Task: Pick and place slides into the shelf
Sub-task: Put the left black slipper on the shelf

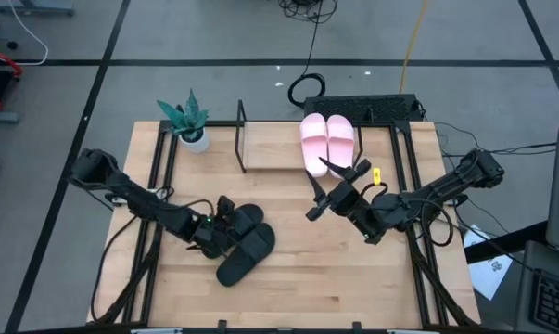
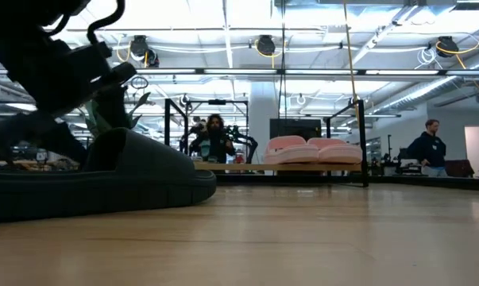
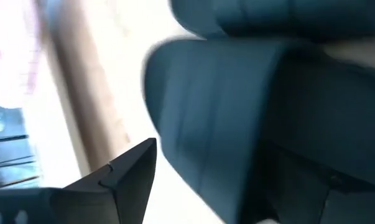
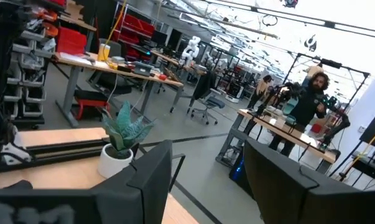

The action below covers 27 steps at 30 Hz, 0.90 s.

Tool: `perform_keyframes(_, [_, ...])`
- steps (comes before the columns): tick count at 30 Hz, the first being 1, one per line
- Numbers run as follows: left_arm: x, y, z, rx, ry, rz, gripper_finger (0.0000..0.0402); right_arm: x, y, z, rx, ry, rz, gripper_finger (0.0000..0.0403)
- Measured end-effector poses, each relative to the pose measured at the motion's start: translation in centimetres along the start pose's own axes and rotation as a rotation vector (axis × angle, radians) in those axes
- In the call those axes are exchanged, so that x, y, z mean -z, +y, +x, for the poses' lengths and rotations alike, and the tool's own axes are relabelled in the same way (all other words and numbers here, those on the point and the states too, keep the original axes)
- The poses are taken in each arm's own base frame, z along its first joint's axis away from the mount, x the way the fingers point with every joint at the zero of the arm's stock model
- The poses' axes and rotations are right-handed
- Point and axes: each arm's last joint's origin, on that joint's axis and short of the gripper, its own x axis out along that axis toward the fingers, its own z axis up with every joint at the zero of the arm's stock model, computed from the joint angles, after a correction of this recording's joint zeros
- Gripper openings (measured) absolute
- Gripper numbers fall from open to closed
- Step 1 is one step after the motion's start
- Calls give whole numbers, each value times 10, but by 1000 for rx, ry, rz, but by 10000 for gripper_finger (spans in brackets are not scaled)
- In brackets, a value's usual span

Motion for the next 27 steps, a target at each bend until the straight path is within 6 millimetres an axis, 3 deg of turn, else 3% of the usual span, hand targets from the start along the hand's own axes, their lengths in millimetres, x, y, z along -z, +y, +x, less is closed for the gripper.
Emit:
perform_keyframes(3, [-2,0,3,-50,2,-7,271,0,0,0,0,1,-1,190])
perform_keyframes(6, [-4,0,4,-74,-3,-4,240,0,0,0,0,1,-5,190])
perform_keyframes(9, [-5,0,3,-74,-9,11,171,1,1,0,-2,3,-11,190])
perform_keyframes(13, [-3,0,-2,-56,-2,43,36,1,1,0,-1,3,-14,190])
perform_keyframes(14, [-3,0,-5,-52,4,55,20,1,1,0,-1,3,-15,190])
perform_keyframes(20, [-5,18,-25,-97,35,67,5,1,0,1,1,5,-17,190])
perform_keyframes(27, [-24,72,-74,-301,-68,-118,2,2,0,3,7,7,-21,190])
